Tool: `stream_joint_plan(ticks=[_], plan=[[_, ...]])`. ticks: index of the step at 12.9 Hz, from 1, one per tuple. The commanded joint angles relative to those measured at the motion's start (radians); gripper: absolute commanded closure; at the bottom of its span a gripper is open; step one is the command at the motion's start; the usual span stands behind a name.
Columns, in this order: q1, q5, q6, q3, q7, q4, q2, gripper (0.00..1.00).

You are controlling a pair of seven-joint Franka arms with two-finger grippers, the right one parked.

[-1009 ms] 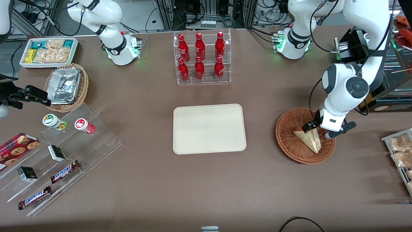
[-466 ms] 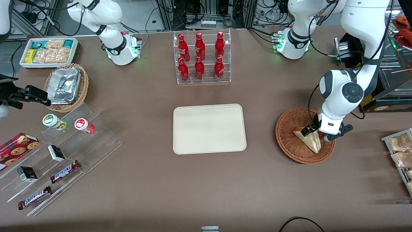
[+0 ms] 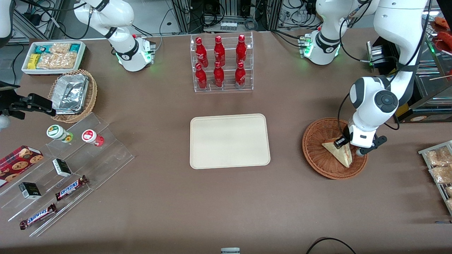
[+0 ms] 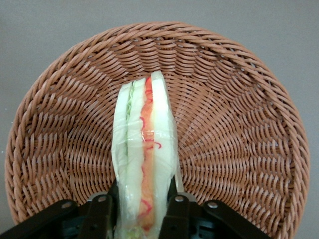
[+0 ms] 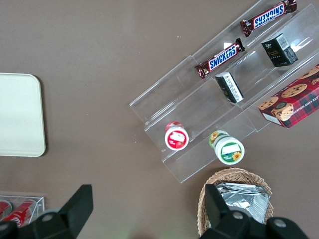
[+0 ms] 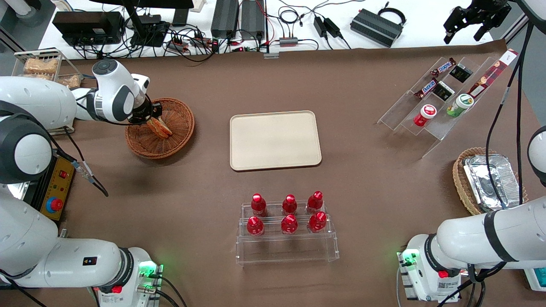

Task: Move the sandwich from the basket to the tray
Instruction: 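Lift the sandwich and carry it over the cream tray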

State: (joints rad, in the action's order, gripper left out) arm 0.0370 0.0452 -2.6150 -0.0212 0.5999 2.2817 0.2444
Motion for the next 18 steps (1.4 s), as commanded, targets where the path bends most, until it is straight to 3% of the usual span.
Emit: stream_joint_plan(ticks=[1, 5, 9, 15, 18], plan=[[0.011, 0.016, 0.064, 0.001, 0.028, -0.025, -0.036, 1.00], [0.085, 0.100, 0.442, -0.009, 0.027, -0.204, -0.088, 1.00], [0.226, 0.117, 0.780, -0.014, 0.018, -0.454, -0.060, 1.00], [0.475, 0.101, 0.810, -0.017, 0.066, -0.606, 0.065, 1.00], [0.572, 0.018, 0.810, -0.017, 0.116, -0.744, 0.189, 1.00]])
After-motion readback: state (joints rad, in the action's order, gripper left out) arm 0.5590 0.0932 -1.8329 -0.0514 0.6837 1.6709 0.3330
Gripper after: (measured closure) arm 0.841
